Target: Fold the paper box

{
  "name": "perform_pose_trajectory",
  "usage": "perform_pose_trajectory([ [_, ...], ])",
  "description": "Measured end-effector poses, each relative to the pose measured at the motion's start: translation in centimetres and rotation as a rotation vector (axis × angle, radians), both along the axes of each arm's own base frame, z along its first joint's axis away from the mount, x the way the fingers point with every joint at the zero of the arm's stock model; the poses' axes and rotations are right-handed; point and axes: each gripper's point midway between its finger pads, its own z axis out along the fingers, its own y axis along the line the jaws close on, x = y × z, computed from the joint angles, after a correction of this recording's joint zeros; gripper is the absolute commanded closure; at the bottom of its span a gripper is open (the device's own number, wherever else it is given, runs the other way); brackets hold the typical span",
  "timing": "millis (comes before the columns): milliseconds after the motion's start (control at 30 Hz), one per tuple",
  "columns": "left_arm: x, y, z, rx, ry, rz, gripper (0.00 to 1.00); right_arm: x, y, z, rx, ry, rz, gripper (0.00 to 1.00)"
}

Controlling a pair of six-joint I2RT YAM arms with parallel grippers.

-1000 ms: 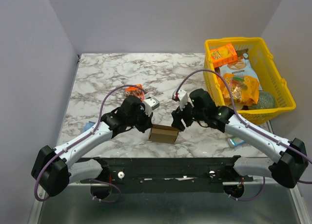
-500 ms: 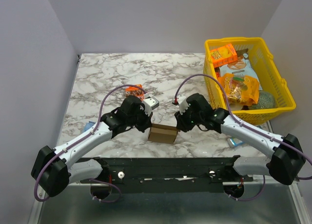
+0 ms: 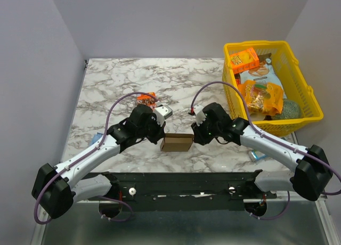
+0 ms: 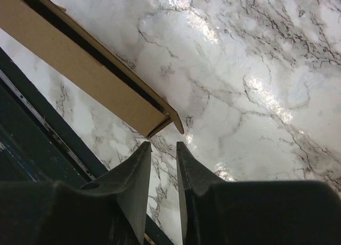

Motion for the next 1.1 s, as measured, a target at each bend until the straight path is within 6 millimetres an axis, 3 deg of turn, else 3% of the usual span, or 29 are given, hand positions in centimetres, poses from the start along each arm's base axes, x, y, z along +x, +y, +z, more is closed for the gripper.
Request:
perform_pose_trajectory([
  [233,-0.1,0.0,0.1,-0.002,-0.003,-0.002,1.00,0.6,-0.3,-0.1,-0.018,-0.023,-0.021,0.58],
  [700,-0.2,-0.1,0.2,-0.004,-0.007,-0.007,1.00,3.1,0.5,-0.5,-0.037,-0.077,0.005,0.59],
  [1100,-0.1,-0.1,0.3,-0.002,-0.011,-0.004,1.00,3.2,0.6,-0.5,-0.027,-0.079,0.028,0.70],
])
